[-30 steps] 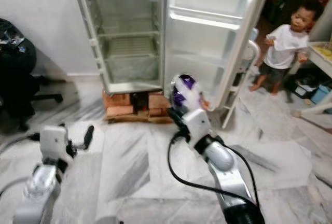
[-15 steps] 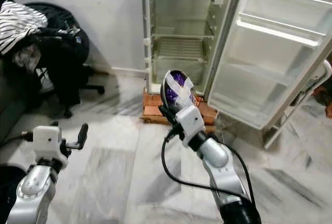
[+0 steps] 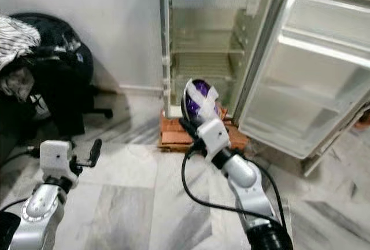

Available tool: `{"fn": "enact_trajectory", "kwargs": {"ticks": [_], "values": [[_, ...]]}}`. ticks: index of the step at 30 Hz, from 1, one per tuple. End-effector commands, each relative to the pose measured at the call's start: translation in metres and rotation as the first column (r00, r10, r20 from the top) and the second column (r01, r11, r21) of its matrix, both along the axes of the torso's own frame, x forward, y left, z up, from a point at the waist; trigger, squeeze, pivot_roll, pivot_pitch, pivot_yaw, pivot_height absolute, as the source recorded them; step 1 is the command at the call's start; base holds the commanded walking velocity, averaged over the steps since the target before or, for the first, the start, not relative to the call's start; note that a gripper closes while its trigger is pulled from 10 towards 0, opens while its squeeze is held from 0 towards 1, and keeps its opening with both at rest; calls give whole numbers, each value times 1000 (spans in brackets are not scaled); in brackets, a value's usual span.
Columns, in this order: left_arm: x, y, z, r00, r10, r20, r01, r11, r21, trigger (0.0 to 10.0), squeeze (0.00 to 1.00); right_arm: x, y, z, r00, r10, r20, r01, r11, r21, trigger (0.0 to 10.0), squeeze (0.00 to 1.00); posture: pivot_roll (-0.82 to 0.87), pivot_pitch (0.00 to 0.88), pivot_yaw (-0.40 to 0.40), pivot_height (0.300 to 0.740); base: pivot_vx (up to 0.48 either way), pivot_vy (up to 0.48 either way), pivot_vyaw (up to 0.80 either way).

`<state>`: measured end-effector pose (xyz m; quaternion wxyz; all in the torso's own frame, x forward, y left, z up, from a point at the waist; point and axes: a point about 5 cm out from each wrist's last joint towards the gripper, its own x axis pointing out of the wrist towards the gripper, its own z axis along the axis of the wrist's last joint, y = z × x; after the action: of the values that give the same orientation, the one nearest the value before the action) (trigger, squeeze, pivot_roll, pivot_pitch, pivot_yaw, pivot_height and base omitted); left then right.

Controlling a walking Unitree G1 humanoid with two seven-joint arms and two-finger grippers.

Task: Restocking fridge

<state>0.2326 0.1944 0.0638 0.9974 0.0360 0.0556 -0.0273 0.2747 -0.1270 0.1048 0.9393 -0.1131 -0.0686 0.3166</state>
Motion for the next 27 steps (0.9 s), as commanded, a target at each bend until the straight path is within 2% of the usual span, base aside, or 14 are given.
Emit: {"fn": "enact_trajectory", "kwargs": {"ticks": [1, 5, 11, 27], "values": [[3, -9, 2, 1000, -26, 11, 26, 1000, -17, 10000, 0, 3, -9, 8, 999, -22, 43, 22, 1000, -11, 10000, 0, 58, 0, -22, 740, 435, 0, 0], [3, -9, 2, 999, -31, 10, 31, 999, -15, 10000, 0, 3, -8, 8, 999, -20, 46, 21, 1000, -13, 10000, 0, 57, 0, -22, 740, 460, 0, 0], [3, -9, 2, 999, -34, 10, 35, 999, -16, 10000, 0, 3, -8, 8, 999, -20, 47, 21, 1000, -18, 10000, 0, 55, 0, -20, 740, 477, 0, 571], [3, -10, 1, 999, -33, 4, 33, 999, -19, 10000, 0, 4, -9, 7, 998, -40, 44, 41, 999, -18, 10000, 0, 56, 0, -17, 740, 480, 0, 0]]}}
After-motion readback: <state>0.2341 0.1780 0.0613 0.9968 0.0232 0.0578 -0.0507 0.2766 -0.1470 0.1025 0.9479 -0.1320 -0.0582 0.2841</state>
